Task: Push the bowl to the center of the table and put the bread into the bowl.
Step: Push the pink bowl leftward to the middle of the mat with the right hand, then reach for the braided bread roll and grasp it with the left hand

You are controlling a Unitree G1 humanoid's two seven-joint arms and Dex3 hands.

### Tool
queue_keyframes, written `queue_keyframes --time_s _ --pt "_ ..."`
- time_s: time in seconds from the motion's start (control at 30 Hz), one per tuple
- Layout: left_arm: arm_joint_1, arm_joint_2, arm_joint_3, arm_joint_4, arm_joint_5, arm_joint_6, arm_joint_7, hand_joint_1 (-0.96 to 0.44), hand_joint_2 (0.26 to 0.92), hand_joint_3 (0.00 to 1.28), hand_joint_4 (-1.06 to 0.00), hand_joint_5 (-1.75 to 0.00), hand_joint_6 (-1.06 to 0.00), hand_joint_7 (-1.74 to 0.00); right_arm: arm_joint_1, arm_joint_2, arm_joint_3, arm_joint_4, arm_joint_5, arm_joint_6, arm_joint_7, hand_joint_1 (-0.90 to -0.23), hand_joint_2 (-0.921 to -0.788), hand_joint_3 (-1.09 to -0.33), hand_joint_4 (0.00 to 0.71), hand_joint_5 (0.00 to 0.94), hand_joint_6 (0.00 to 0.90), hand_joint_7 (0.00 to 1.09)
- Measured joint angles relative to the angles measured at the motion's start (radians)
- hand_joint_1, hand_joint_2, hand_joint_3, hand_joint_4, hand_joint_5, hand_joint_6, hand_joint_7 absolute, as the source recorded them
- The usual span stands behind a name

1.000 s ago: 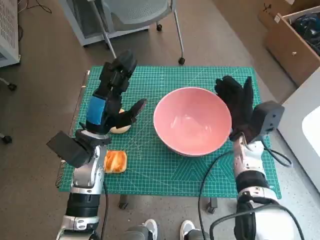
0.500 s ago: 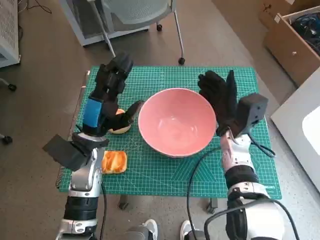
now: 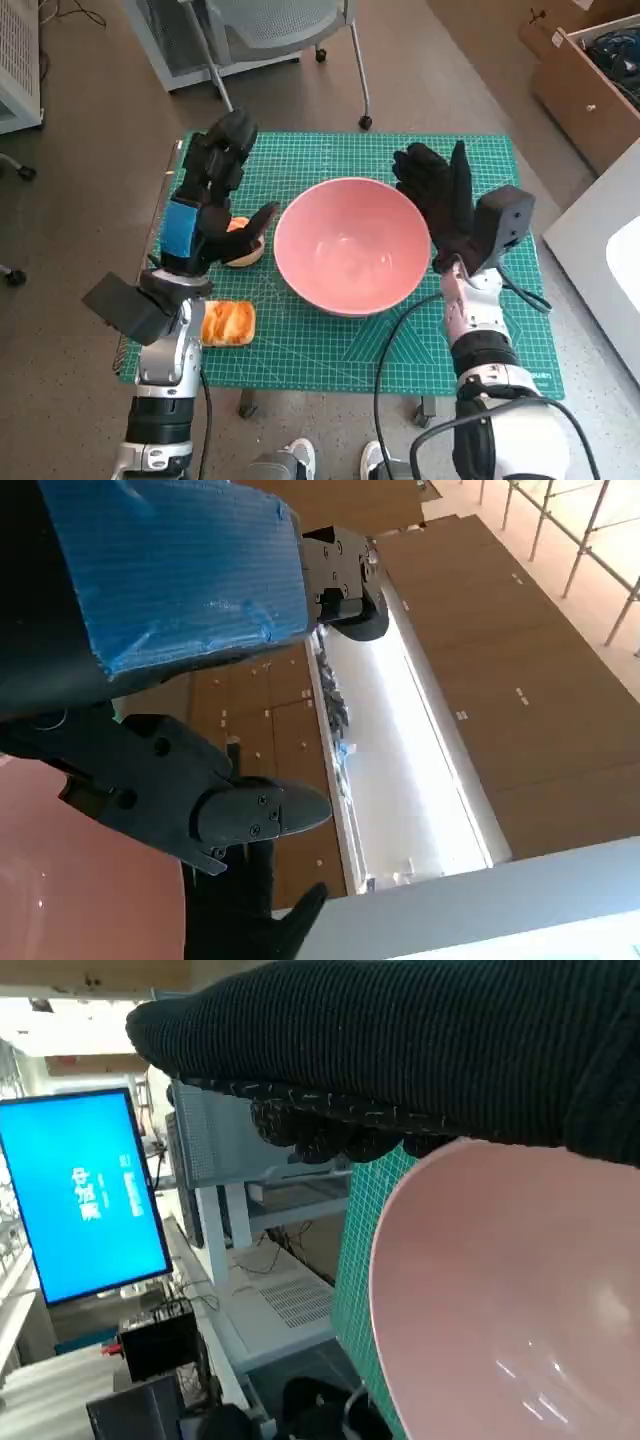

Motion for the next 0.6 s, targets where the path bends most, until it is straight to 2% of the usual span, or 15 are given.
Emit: queue_keyframes --time_s 0.2,0.33,0.6 --pt "0.006 0.001 0.003 -0.001 0.000 0.000 0.002 -0.29 0.768 0.45 -0.05 -0.32 0.00 -0.66 0.006 -0.026 -0.013 -0.033 0.005 -0.033 0.015 -0.603 -0.921 -0.813 0.188 0.005 0.109 0.30" --pt "0.010 0.002 0.004 -0.012 0.000 0.004 0.007 -0.29 0.771 0.44 -0.06 -0.32 0.00 -0.65 0.015 -0.034 -0.025 -0.085 0.014 -0.098 0.020 -0.599 -0.921 -0.804 0.192 0.006 0.110 0.30" --pt "0.018 0.014 0.006 -0.074 -0.001 0.033 0.009 -0.30 0.778 0.42 -0.06 -0.32 0.00 -0.65 0.056 -0.029 -0.044 -0.211 0.076 -0.252 0.095 -0.602 -0.921 -0.790 0.196 0.006 0.113 0.31"
